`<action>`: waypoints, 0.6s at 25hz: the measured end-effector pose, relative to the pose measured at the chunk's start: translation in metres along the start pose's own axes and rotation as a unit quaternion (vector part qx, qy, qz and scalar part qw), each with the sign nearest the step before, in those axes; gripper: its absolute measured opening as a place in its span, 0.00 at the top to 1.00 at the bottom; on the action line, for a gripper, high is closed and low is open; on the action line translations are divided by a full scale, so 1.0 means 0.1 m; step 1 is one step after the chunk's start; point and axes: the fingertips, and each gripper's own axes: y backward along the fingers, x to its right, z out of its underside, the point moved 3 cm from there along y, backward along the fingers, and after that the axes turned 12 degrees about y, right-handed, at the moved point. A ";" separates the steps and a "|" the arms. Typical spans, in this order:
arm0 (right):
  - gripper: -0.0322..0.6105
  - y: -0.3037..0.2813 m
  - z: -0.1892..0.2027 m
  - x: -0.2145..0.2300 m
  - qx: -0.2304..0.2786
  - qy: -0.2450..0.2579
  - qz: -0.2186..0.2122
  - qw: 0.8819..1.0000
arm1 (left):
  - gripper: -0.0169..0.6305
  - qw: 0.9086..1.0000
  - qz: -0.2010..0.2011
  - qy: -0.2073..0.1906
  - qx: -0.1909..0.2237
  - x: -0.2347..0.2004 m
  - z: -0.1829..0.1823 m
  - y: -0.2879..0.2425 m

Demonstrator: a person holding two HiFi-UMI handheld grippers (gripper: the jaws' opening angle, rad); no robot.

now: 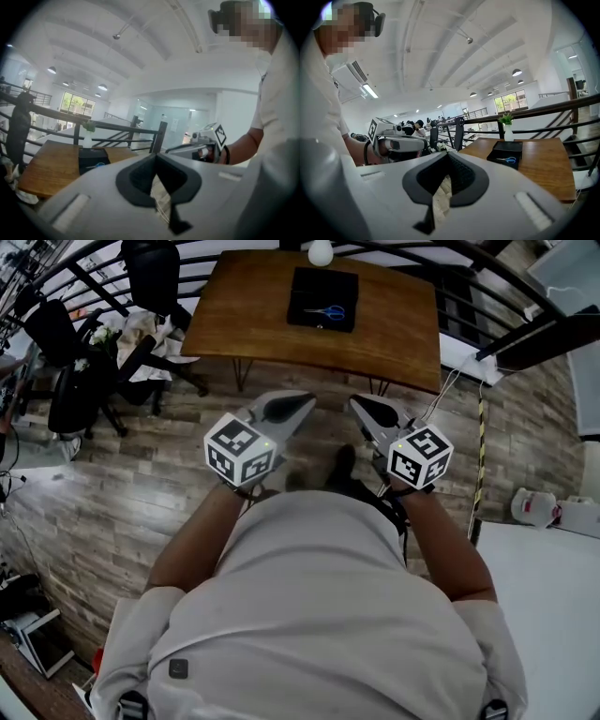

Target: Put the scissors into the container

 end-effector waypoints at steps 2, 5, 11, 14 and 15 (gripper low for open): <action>0.94 0.03 0.01 0.01 0.000 -0.003 0.006 1.000 | 0.97 1.000 0.006 -0.001 -0.001 0.01 0.00 -0.01; 0.94 0.06 0.03 0.03 -0.004 -0.004 0.013 1.000 | 0.97 1.000 0.014 -0.001 -0.003 0.02 0.00 -0.02; 0.94 0.01 -0.02 0.13 -0.004 -0.003 0.021 1.000 | 0.97 1.000 0.019 -0.002 -0.003 -0.06 -0.05 -0.07; 0.94 -0.02 -0.04 0.16 -0.004 -0.002 0.022 1.000 | 0.97 1.000 0.022 -0.002 -0.002 -0.10 -0.08 -0.10; 0.94 -0.03 -0.04 0.16 -0.004 -0.002 0.022 1.000 | 0.97 1.000 0.022 -0.002 -0.002 -0.11 -0.09 -0.10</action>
